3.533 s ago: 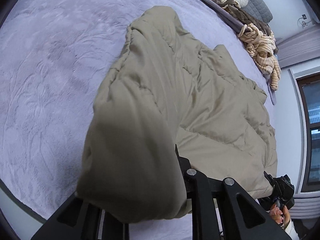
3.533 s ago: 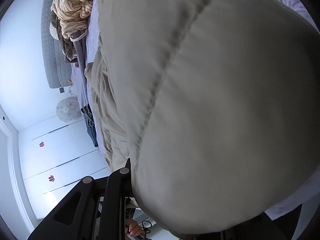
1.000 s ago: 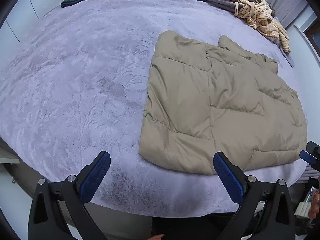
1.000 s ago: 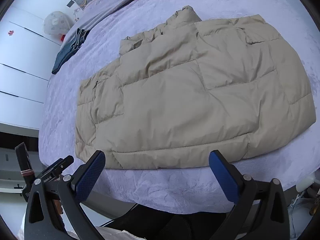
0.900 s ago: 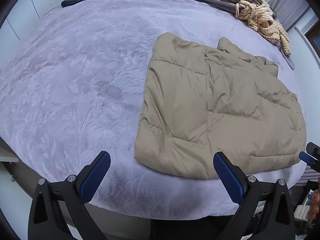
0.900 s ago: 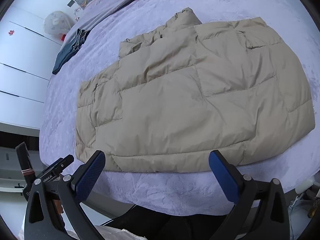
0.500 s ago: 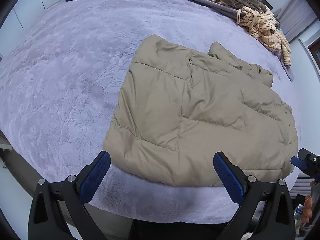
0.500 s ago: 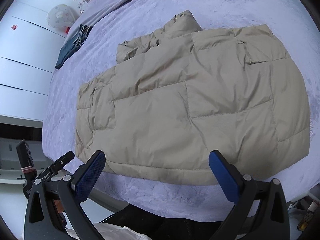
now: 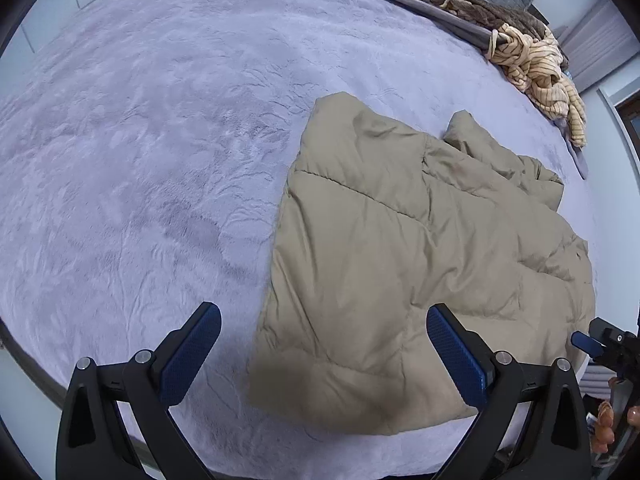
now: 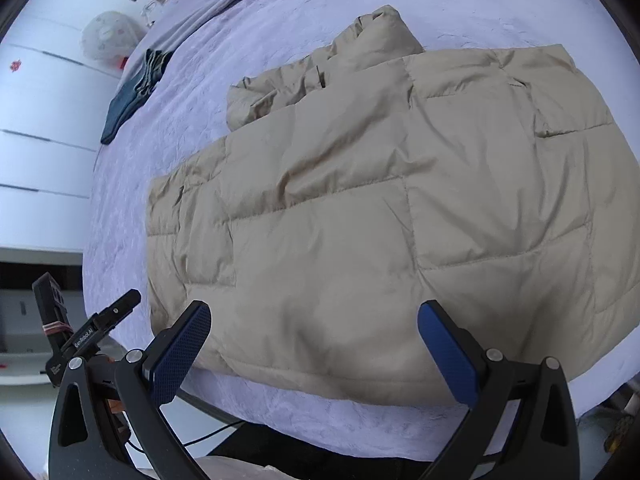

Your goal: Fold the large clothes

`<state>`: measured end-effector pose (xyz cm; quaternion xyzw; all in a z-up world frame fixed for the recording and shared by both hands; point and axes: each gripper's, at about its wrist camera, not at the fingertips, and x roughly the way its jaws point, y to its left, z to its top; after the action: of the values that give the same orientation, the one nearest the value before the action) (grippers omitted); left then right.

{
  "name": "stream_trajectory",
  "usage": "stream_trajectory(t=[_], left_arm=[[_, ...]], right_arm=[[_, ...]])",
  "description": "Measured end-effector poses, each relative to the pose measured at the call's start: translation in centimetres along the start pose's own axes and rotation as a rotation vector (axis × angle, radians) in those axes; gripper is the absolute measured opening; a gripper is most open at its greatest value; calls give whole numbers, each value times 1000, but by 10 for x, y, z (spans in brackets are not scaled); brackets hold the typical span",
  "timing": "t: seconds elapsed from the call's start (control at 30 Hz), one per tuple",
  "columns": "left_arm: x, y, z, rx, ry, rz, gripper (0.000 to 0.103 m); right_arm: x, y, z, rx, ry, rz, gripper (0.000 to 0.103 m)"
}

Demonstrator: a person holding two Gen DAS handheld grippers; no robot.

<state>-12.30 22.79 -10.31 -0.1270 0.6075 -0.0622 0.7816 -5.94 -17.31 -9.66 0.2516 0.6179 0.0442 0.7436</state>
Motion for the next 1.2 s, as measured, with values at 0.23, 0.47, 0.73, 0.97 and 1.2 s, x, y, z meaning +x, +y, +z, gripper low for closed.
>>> stream_trajectory(t=[0.23,0.47,0.73,0.97,1.2], left_arm=[[45,34,44,86,135,-193,103],[114,40,60,43,342,-491,103],[137,-11,49,211,408,-598,48],[104,-21,54,202,378,-653,27],[41,-70,52,197,302,-628,27]], right_arm=[[21,13,11,73,-14,-31,36],[40,14,11,101,17,-79,35],[50,11,12,125,38,-116,35],[32,18,24,45,-27,-146,21],[60,-2,57,4,-33,-119,17]])
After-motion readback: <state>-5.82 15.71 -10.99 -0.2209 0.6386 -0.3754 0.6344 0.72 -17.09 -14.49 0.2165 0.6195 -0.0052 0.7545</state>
